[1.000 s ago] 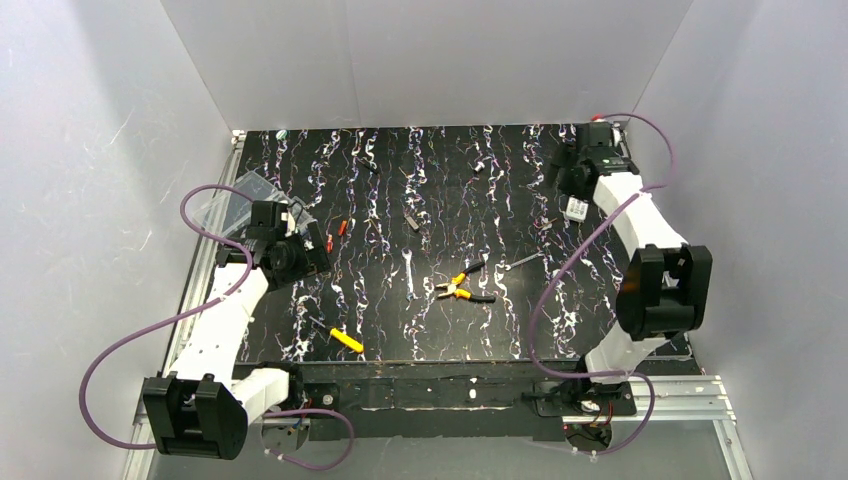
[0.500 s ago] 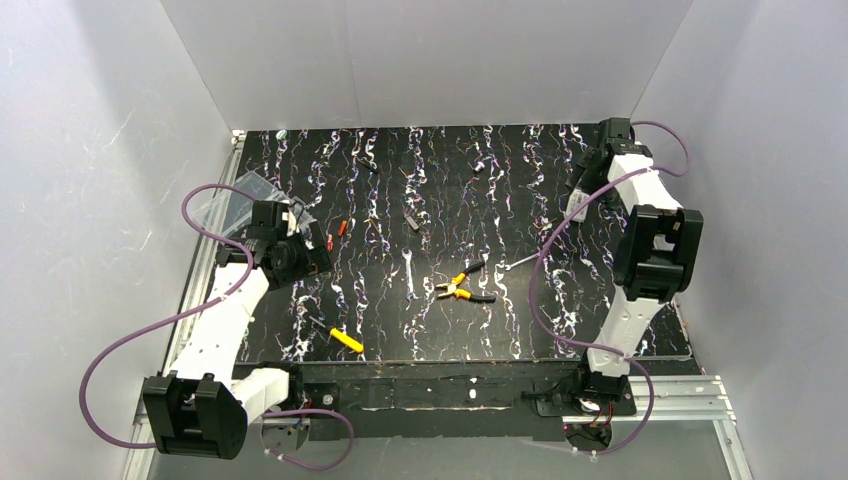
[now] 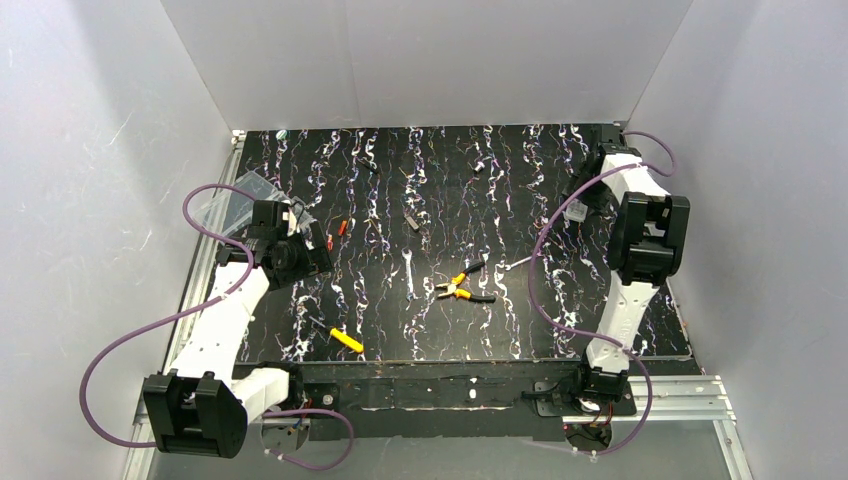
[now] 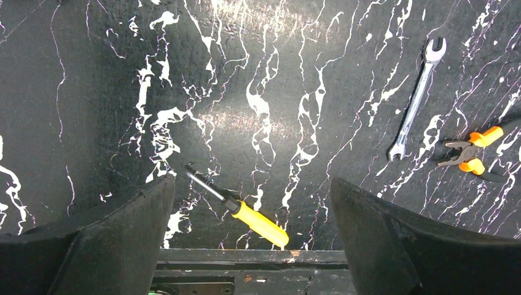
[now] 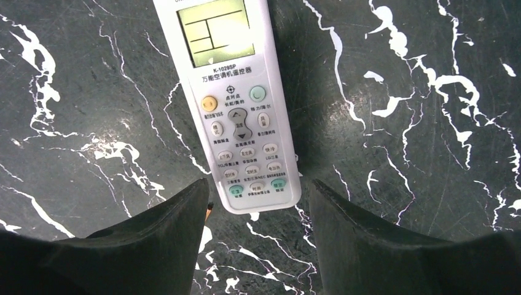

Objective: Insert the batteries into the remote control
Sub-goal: Pick up the remote control from the center of the board, then adjust the remote control.

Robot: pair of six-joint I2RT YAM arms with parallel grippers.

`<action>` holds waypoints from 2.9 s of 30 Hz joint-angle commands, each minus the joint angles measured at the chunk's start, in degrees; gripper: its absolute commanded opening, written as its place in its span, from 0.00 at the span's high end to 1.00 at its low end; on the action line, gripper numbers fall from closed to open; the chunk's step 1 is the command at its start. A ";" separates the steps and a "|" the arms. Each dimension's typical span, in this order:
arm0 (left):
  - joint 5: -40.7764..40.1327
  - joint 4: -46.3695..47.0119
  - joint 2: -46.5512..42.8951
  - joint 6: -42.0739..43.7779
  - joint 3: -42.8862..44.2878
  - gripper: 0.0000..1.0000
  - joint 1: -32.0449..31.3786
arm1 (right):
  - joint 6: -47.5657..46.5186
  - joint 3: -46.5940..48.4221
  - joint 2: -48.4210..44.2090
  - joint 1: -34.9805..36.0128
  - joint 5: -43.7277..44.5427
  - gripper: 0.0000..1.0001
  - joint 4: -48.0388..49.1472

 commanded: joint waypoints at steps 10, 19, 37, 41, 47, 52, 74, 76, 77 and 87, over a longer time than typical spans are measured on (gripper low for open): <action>0.53 -3.46 0.21 1.15 -0.85 0.01 -0.19 | -1.14 7.52 5.32 -0.43 -0.35 0.36 -3.16; 0.20 -3.63 -0.15 1.15 -0.87 0.00 -0.13 | -1.96 9.48 7.97 -0.43 -0.31 0.36 -6.93; 0.12 -4.03 -0.19 0.86 -0.67 0.00 -0.17 | -3.06 6.94 -0.51 0.13 1.79 0.59 -7.06; 0.51 -5.63 0.26 -0.73 2.11 0.00 -0.16 | -3.34 0.43 -10.06 3.85 2.35 0.60 -3.19; 7.23 -7.14 0.18 -8.28 10.32 0.01 -0.17 | -2.86 -7.14 -19.86 19.82 3.45 0.61 -0.27; 14.37 -3.87 -1.96 -17.11 13.42 0.01 -0.21 | -3.23 -17.17 -28.02 35.04 -6.59 0.61 7.08; 16.70 21.41 3.40 -42.45 6.98 0.06 -14.20 | 13.92 -21.69 -34.28 54.35 -26.80 0.62 20.90; 16.00 21.92 5.10 -41.91 6.70 0.11 -16.39 | 13.81 -21.11 -34.33 54.61 -29.05 0.62 21.27; 15.71 21.63 5.72 -41.13 6.81 0.16 -17.31 | 13.84 -21.45 -34.91 54.63 -29.87 0.62 22.01; 18.21 24.12 7.11 -41.24 7.02 0.56 -18.54 | 11.60 -22.73 -36.70 54.63 -32.80 0.60 23.78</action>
